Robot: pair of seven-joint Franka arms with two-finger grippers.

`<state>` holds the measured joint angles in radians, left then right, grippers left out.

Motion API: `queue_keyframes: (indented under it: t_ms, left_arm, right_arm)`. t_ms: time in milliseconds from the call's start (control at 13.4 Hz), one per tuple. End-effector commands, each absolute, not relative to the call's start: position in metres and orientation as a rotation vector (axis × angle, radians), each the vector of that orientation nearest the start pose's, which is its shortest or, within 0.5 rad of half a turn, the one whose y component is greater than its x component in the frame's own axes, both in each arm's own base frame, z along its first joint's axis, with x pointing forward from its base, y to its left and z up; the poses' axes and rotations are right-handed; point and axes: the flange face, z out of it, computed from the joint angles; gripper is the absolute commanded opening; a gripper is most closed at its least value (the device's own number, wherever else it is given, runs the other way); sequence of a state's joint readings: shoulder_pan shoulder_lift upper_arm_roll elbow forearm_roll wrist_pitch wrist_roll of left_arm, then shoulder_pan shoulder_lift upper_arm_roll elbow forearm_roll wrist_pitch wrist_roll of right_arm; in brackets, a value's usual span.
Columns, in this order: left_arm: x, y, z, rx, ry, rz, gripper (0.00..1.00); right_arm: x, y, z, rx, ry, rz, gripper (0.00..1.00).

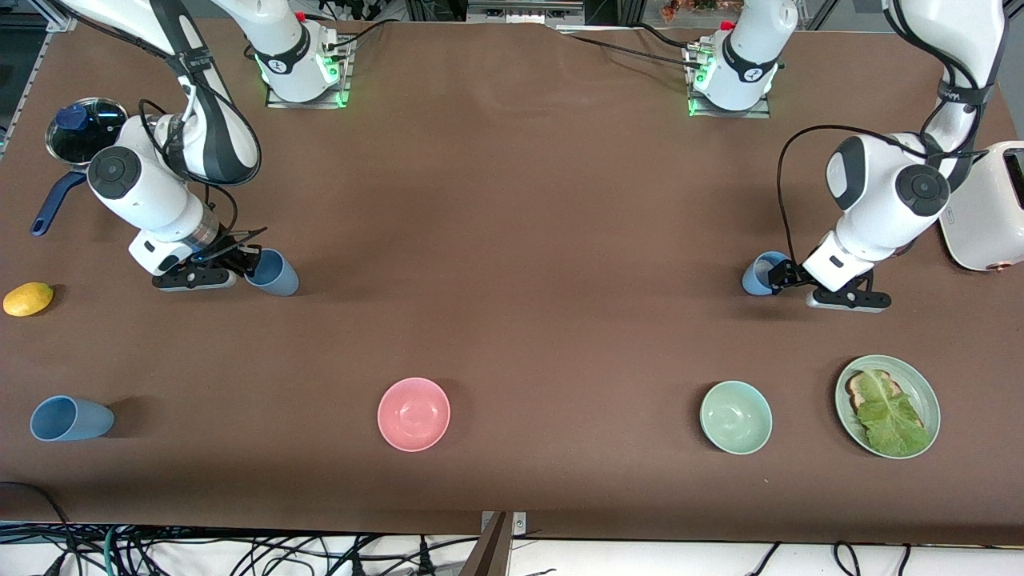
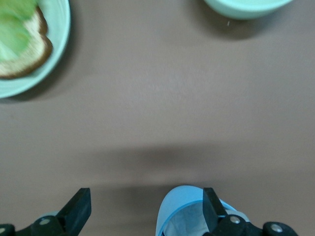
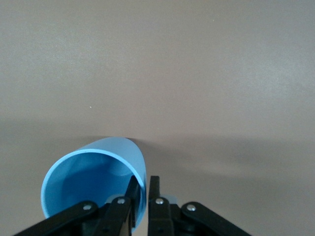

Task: Stack blue cups with both arms
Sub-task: 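Close the left gripper on its cup while the right gripper grips its cup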

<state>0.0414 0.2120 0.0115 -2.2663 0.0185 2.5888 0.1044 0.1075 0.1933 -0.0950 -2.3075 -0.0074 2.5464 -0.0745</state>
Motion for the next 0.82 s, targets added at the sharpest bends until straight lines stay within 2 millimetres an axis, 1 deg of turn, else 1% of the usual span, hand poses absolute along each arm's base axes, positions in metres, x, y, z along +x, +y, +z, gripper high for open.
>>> queue_keyframes:
  t_ms: [0,223,372,521,744]
  left_arm:
    - [0.542,0.032,0.298,-3.097,0.138,-0.184,1.0]
    - [0.535,0.032,0.292,-3.101,0.153,-0.139,1.0]
    - [0.525,0.031,0.28,-3.107,0.193,-0.046,1.0]
    - [0.509,0.027,0.28,-3.11,0.203,-0.02,1.0]
    - [0.504,0.027,0.28,-3.112,0.207,0.03,1.0]
  right_arm:
    - [0.528,0.008,0.267,-3.162,-0.134,-0.093,0.13]
    - [0.528,0.008,0.268,-3.162,-0.134,-0.095,0.13]
    - [0.528,0.008,0.268,-3.161,-0.132,-0.095,0.13]
    - [0.528,0.008,0.268,-3.161,-0.132,-0.095,0.13]
    - [0.529,0.008,0.27,-3.16,-0.129,-0.1,0.12]
